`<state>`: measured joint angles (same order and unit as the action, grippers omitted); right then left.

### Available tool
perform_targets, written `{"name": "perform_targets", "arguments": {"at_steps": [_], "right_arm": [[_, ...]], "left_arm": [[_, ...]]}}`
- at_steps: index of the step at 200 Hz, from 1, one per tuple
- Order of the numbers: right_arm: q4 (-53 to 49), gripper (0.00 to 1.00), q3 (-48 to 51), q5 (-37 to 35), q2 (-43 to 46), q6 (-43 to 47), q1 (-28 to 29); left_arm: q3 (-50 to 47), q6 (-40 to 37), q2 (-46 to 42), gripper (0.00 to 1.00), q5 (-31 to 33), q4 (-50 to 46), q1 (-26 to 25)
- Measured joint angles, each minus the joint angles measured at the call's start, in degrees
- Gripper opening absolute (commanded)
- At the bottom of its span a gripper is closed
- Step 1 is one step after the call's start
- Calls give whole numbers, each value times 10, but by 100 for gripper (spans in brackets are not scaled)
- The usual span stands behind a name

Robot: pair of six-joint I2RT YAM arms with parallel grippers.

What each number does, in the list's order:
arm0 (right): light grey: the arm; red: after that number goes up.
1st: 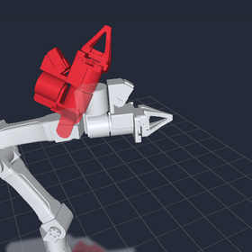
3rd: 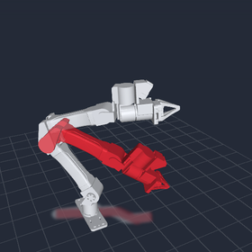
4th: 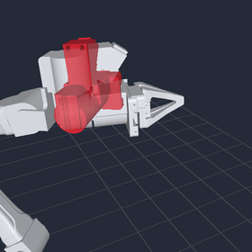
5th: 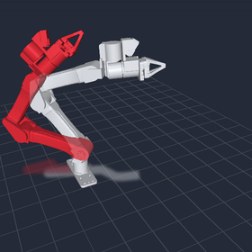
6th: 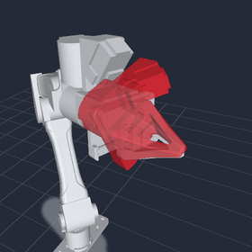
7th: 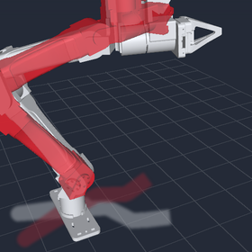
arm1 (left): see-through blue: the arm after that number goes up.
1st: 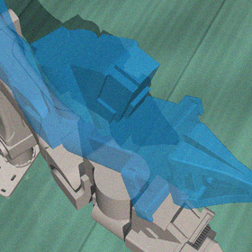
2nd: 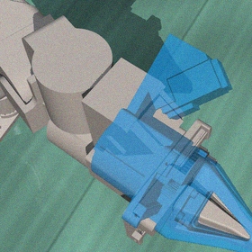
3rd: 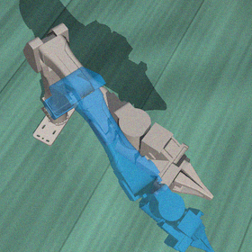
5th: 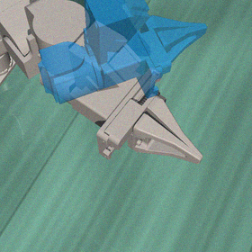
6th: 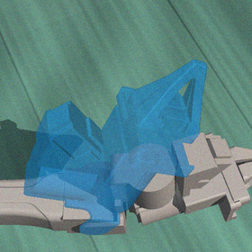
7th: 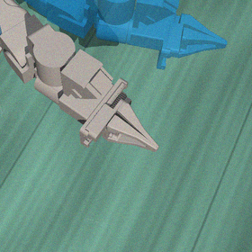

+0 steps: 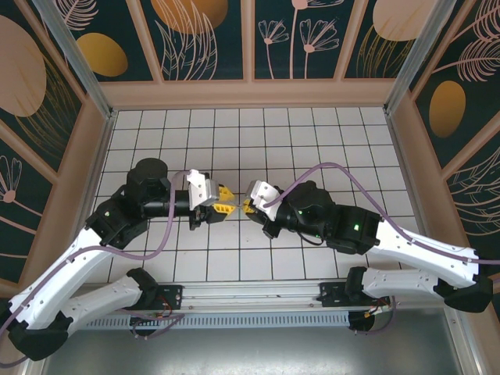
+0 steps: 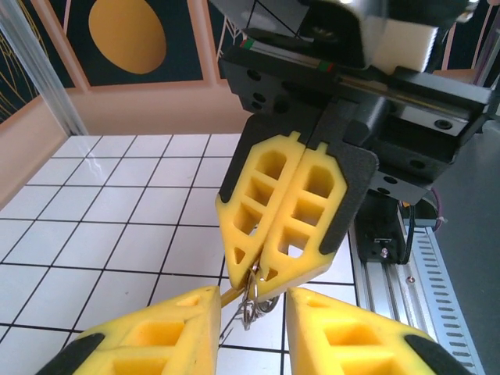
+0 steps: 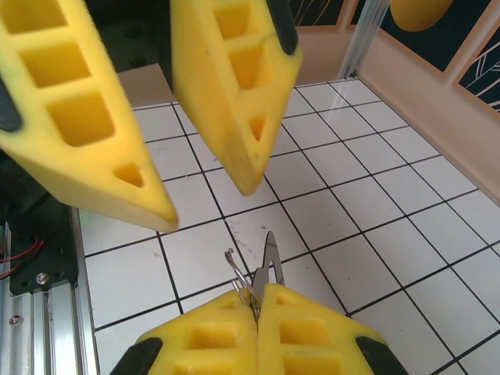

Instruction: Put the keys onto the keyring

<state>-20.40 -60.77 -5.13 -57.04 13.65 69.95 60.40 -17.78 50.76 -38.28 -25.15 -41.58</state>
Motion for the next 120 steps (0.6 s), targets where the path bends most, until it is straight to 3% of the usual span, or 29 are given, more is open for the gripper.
{"name": "perform_targets", "arguments": {"at_steps": [70, 120], "right_arm": [[0, 0, 0, -5, 0, 0, -2], [-2, 0, 0, -11, 0, 0, -2]], "left_arm": [[-5, -2, 23, 31, 32, -17, -25], [-5, -7, 48, 13, 53, -21, -31]]}}
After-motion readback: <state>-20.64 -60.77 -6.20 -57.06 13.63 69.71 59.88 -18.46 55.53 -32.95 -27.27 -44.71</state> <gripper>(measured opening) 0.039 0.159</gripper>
